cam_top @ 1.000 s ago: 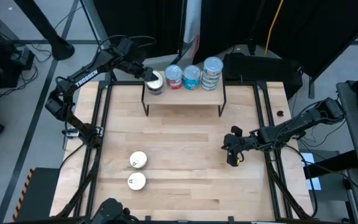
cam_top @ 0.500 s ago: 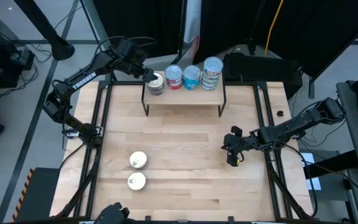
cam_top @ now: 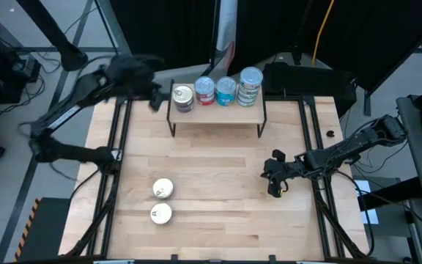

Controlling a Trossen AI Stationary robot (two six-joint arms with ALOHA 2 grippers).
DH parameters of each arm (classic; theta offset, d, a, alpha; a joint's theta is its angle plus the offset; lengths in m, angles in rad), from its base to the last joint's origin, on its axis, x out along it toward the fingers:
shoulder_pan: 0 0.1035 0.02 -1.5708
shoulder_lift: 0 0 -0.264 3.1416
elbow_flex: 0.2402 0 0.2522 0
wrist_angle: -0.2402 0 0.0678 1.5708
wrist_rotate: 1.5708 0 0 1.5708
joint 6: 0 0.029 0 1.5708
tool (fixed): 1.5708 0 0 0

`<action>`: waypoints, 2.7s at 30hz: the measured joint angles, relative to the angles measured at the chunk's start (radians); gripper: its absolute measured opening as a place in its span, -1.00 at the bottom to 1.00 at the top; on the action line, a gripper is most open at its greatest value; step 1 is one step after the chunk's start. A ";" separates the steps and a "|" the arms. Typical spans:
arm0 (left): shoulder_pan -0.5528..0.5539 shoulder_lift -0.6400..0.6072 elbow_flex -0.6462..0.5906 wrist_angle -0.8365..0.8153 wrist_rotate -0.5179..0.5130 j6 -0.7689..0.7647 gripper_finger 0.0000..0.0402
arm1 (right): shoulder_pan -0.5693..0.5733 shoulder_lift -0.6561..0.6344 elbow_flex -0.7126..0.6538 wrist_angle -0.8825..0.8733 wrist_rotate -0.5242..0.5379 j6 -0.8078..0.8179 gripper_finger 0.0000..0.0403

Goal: Stack canned seafood by type on shelf
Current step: Stack the blue pink tuna can on top of the other blue tuna cans on the shelf

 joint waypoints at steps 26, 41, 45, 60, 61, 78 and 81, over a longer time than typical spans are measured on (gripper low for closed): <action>-1.374 -0.006 -0.663 0.321 -0.648 -0.696 -0.97 | 0.040 0.000 0.000 0.723 -0.046 -0.080 -1.00; -1.595 0.208 -0.674 0.105 -0.802 -1.282 -0.99 | 0.040 0.102 0.000 0.816 0.037 -0.210 -1.00; -1.658 0.228 -0.676 0.058 -0.898 -1.379 -1.00 | 0.040 0.162 0.000 0.865 0.037 -0.237 -1.00; -1.669 0.301 -0.790 0.200 -0.885 -1.474 -1.00 | 0.033 0.269 0.000 1.022 0.037 -0.262 -1.00; -1.669 0.301 -0.789 0.201 -0.882 -1.473 -1.00 | 0.032 0.269 0.000 1.022 0.037 -0.262 -1.00; -1.738 0.428 -0.785 0.202 -0.973 -1.655 -1.00 | 0.032 0.269 0.000 0.991 0.032 -0.255 -1.00; -1.752 0.451 -0.785 0.241 -0.902 -1.689 -1.00 | 0.032 0.269 0.000 0.981 0.032 -0.255 -1.00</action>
